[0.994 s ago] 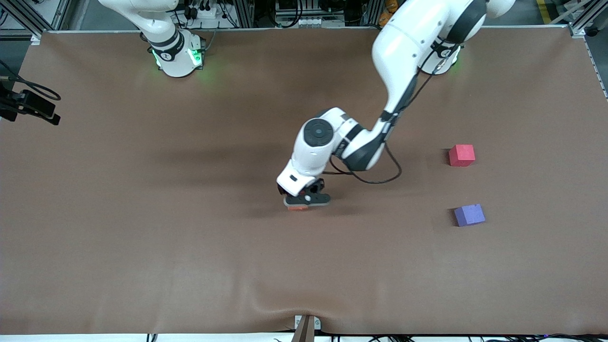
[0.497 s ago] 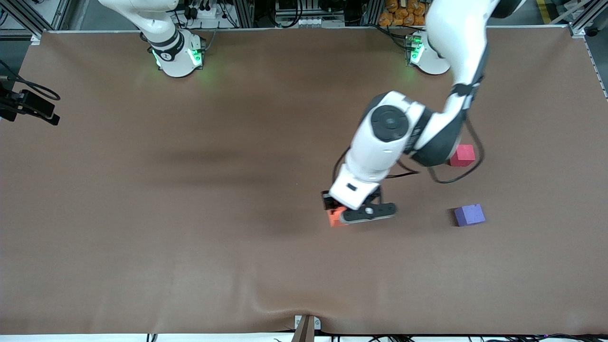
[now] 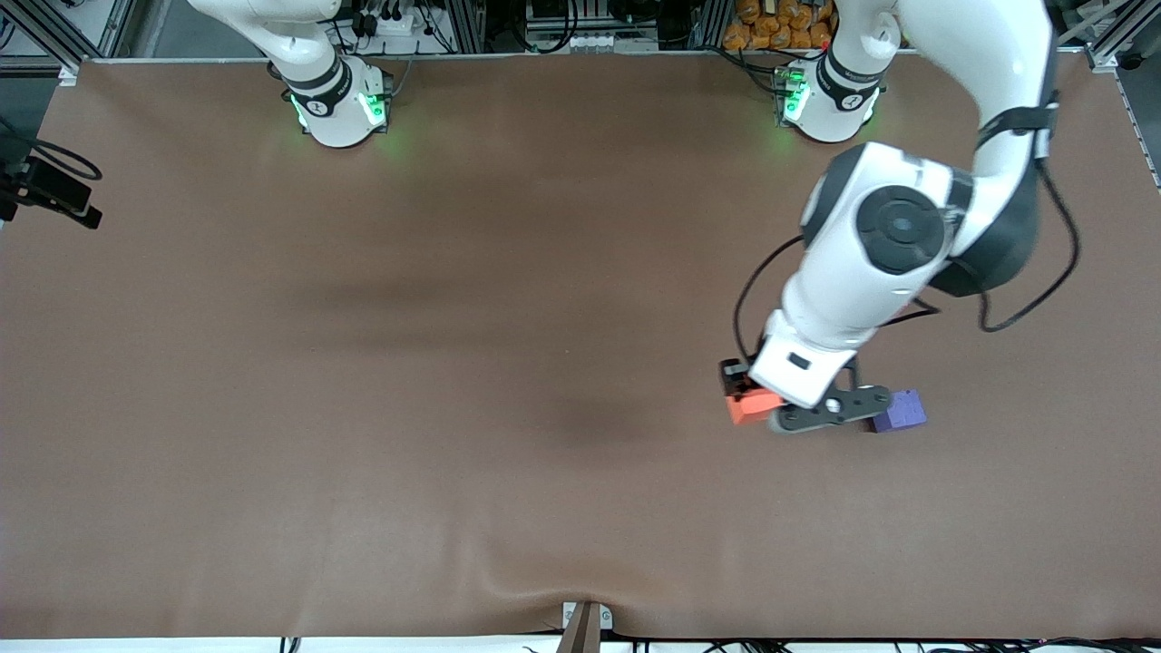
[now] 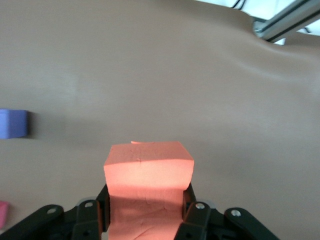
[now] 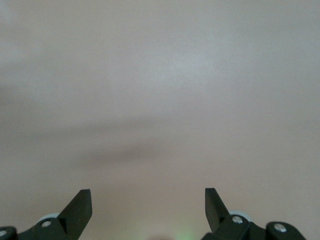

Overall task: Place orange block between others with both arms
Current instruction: 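Carry the orange cube with the left gripper toward the pink cube, then lower the orange cube between the pink and blue cubes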

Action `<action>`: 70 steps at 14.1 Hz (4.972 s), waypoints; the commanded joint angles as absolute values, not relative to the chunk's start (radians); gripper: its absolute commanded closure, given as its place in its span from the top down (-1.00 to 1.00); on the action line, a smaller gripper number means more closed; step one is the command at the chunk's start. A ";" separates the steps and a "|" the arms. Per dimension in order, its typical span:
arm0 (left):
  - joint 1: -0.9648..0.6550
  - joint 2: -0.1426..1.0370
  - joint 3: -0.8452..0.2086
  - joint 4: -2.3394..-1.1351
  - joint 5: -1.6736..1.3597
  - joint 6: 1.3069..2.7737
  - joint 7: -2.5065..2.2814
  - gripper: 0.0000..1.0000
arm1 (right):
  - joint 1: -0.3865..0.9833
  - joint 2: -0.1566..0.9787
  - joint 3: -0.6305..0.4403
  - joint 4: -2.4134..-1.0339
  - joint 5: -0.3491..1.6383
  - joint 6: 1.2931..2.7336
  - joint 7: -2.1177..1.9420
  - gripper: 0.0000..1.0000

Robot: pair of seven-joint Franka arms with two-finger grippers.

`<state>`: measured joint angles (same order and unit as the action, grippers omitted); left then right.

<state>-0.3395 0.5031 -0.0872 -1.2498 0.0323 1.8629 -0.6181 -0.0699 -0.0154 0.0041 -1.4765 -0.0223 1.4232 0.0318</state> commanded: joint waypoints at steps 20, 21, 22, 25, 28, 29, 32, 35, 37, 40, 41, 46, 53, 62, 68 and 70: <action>0.080 0.140 -0.101 -2.040 -0.015 2.165 -0.117 -1.00 | -0.083 -0.014 0.003 -1.457 0.107 1.345 0.041 1.00; 0.104 0.143 -0.101 -2.071 -0.021 2.205 -0.086 -1.00 | -0.081 -0.012 0.003 -1.457 0.106 1.348 0.041 1.00; 0.116 0.150 -0.101 -2.100 -0.023 2.253 -0.060 -1.00 | -0.083 -0.011 0.003 -1.457 0.106 1.353 0.040 1.00; 0.129 0.190 -0.101 -2.163 -0.023 2.394 -0.041 -1.00 | -0.090 -0.009 0.002 -1.457 0.092 1.374 0.038 1.00; 0.132 0.236 -0.101 -2.169 -0.025 2.434 -0.041 -1.00 | -0.120 -0.009 0.002 -1.457 0.089 1.399 0.038 1.00; 0.132 0.248 -0.101 -2.169 -0.025 2.447 -0.040 -1.00 | -0.123 -0.008 0.002 -1.457 0.087 1.404 0.038 1.00; 0.140 0.284 -0.103 -2.169 -0.041 2.462 0.029 -1.00 | -0.127 -0.008 0.003 -1.457 0.059 1.408 0.035 1.00; 0.175 0.316 -0.103 -2.169 -0.077 2.485 0.109 -1.00 | -0.109 -0.005 0.008 -1.463 0.005 1.410 0.034 1.00; 0.175 0.318 -0.107 -2.172 -0.090 2.485 0.113 -1.00 | -0.094 0.002 0.008 -1.466 0.003 1.408 0.032 1.00; 0.175 0.331 -0.115 -2.177 -0.095 2.503 0.114 -1.00 | -0.097 0.002 0.008 -1.466 0.003 1.404 0.032 1.00; 0.175 0.337 -0.120 -2.177 -0.106 2.510 0.114 -1.00 | -0.095 0.002 0.008 -1.466 0.008 1.402 0.034 1.00; 0.175 0.356 -0.123 -2.181 -0.109 2.548 0.153 -1.00 | -0.078 0.008 0.009 -1.467 0.014 1.396 0.037 1.00; 0.179 0.367 -0.124 -2.189 -0.109 2.576 0.181 -1.00 | -0.074 0.009 0.008 -1.466 0.017 1.388 0.035 1.00; 0.179 0.374 -0.141 -2.198 -0.127 2.583 0.181 -1.00 | -0.097 0.008 0.005 -1.460 0.054 1.388 0.037 1.00; 0.190 0.374 -0.141 -2.206 -0.127 2.583 0.198 -1.00 | -0.092 0.002 0.006 -1.459 0.054 1.370 0.037 1.00; 0.201 0.374 -0.141 -2.206 -0.127 2.583 0.204 -1.00 | -0.089 0.002 0.008 -1.459 0.054 1.368 0.037 1.00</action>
<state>0.1788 0.3762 -0.1290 -2.1951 -0.1023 2.5622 0.1640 -0.0838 0.0054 0.0020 -1.4735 0.0385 1.3867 0.0314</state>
